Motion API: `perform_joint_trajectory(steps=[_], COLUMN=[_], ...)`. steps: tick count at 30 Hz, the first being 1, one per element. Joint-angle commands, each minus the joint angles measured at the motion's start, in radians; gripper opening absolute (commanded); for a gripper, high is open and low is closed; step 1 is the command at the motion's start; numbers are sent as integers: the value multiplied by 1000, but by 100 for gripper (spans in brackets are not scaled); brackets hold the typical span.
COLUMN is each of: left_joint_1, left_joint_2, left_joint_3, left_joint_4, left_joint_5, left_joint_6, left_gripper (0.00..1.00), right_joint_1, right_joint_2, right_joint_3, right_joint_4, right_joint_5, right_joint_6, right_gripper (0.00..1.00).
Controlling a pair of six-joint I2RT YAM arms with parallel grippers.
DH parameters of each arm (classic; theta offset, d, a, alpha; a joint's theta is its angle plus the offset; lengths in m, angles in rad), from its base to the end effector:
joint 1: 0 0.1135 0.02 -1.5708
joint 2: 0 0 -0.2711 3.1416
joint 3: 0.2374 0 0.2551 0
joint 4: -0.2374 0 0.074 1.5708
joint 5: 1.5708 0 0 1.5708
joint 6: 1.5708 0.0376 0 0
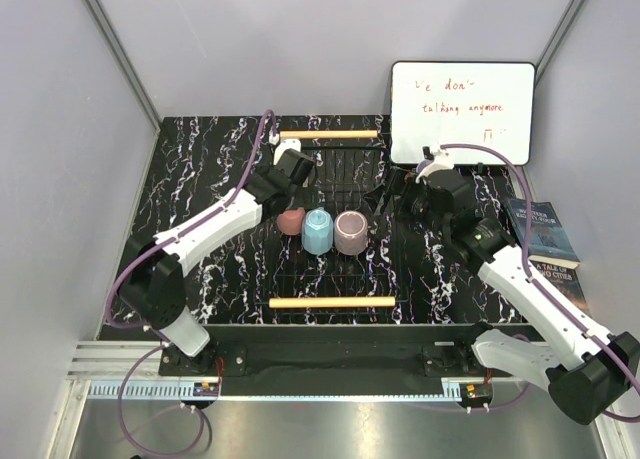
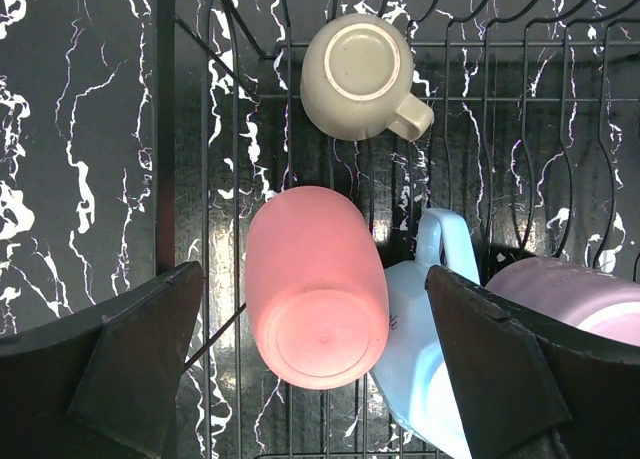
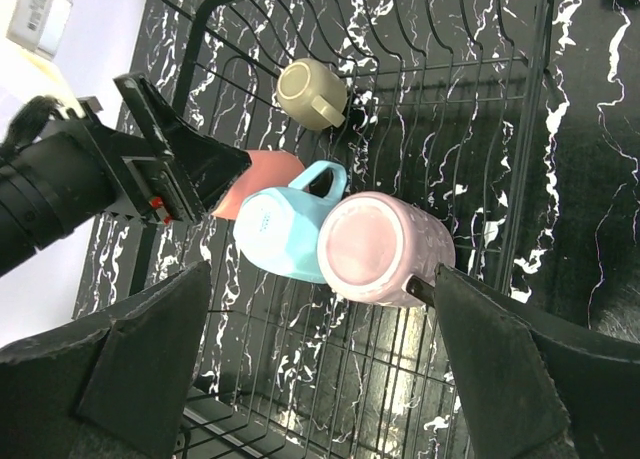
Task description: Unload the cups from the dish rack
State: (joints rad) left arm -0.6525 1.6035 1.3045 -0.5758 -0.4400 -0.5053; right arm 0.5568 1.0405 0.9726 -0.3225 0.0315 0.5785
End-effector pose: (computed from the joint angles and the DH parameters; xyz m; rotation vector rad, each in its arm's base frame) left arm 0.2900 -0.2014 0.2859 -0.0172 2.3384 -0.0263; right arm 0.2023 0.1245 0.3479 0.0435 2.0298 0.7042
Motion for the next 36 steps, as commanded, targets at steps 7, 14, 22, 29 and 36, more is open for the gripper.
perform_joint_trajectory(steps=[7,14,22,29,36], left_joint_1=[40,42,39,31,1], left_joint_2=[36,50,-8,-10,-10], left_joint_3=[-20,-54,-131,-145,-100], left_joint_4=[37,44,40,39,24], left_joint_5=[35,64,64,67,28], left_joint_6=[-33,-50,-79,-87,-67], left_gripper=[94,85,82,41,0], right_joint_1=[9,11,11,11,11], right_joint_2=[7,20,21,9,-7], right_joint_3=[-15,-20,-32,-46,-55], right_joint_4=[56,56,60,66,66], right_joint_5=[-27,-27,-21,-18,-8], right_joint_6=[-16,-9,0,6,6], right_gripper=[100,100,100,100,100])
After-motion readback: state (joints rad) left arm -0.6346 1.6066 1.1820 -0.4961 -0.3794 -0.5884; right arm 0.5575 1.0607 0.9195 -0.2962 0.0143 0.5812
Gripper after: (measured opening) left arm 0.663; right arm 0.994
